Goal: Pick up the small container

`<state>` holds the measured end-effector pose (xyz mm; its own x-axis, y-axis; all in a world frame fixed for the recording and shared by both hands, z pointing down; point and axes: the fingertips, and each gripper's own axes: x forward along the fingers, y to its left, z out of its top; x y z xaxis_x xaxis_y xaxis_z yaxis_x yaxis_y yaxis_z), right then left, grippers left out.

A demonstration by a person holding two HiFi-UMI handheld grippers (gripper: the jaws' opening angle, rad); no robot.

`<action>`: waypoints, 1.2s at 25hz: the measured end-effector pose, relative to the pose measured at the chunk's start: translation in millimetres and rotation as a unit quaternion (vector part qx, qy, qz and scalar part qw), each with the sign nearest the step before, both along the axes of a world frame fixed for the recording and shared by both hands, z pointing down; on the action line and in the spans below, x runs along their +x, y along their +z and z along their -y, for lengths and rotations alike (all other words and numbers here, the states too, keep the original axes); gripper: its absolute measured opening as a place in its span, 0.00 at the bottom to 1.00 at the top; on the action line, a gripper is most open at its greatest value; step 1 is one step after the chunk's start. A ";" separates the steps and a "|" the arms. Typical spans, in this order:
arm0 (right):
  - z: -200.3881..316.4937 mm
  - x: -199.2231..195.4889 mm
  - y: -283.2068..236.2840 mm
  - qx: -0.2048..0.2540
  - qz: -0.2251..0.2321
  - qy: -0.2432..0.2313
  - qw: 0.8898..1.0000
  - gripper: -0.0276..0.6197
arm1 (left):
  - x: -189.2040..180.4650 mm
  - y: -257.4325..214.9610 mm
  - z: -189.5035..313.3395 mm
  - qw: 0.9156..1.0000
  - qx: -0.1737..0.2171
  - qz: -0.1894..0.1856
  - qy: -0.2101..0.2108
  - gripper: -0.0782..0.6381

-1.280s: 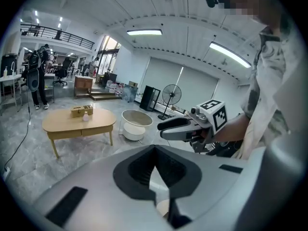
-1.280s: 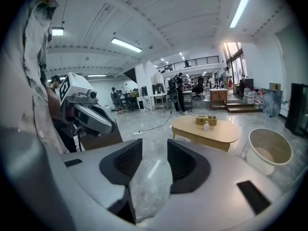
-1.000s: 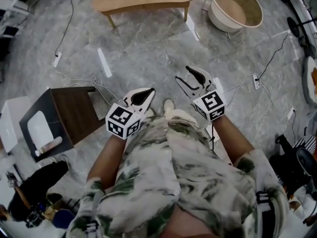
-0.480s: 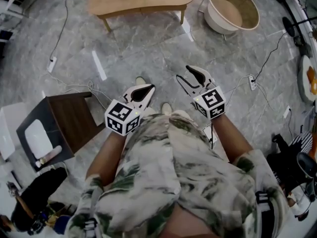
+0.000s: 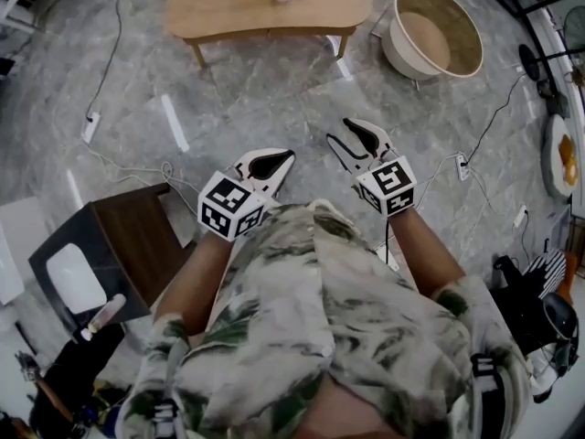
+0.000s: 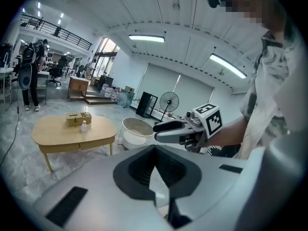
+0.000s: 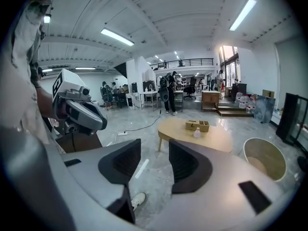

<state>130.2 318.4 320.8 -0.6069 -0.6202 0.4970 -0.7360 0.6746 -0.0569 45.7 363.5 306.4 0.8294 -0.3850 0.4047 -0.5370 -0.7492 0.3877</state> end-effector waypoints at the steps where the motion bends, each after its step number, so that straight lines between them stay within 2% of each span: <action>1: 11.8 -10.0 0.0 0.001 -0.003 -0.001 1.000 0.35 | -8.0 -0.3 9.7 1.000 -0.001 -0.001 0.003 0.14; 8: 88.8 -63.6 1.7 -0.004 -0.009 0.005 1.000 0.34 | -50.2 -1.2 74.3 0.999 0.004 -0.002 0.032 0.14; 18: 162.8 -118.2 14.0 -0.011 -0.020 0.019 1.000 0.32 | -114.9 10.3 148.0 0.999 0.003 -0.004 0.041 0.14; 30: 280.3 -116.8 40.9 -0.017 -0.010 -0.011 1.000 0.32 | -112.5 25.4 247.9 1.000 -0.017 -0.011 -0.001 0.14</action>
